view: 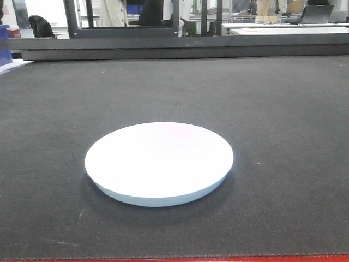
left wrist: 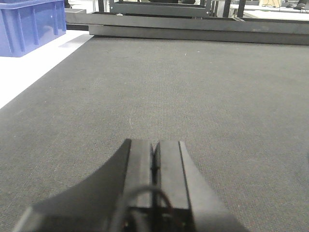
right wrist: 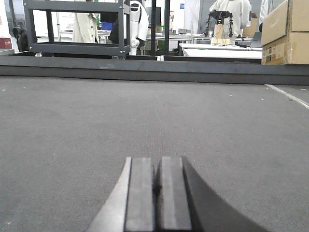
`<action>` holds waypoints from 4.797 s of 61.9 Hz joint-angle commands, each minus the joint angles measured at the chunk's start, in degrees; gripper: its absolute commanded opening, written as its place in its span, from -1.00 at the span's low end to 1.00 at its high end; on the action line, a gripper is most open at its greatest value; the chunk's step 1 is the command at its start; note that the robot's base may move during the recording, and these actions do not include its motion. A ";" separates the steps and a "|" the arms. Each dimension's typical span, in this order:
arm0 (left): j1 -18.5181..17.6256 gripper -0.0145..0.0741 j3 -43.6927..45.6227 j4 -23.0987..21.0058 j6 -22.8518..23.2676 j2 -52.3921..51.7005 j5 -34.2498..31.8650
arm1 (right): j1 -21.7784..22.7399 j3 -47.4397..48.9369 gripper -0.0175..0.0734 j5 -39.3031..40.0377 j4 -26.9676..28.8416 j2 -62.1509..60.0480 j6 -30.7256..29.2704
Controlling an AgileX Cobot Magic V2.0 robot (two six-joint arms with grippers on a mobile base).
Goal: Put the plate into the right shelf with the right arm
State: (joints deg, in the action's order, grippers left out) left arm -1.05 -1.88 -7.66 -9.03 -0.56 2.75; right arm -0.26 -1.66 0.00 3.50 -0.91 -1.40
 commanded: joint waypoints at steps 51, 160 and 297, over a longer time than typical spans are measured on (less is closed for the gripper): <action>-0.11 -0.96 -0.59 -0.47 0.40 -0.59 -5.16 | 0.28 0.88 -0.49 6.07 -0.55 -0.76 -0.38; -0.11 -0.96 -0.59 -0.47 0.40 -0.59 -5.16 | -21.08 78.86 0.68 -62.62 -3.50 96.46 26.31; -0.11 -0.96 -0.59 -0.47 0.40 -0.59 -5.16 | -17.37 57.98 -0.49 -25.08 5.21 69.44 5.63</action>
State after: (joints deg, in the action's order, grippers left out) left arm -1.05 -1.88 -7.66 -9.03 -0.56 2.75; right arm -19.82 59.15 -36.47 7.00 74.96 7.63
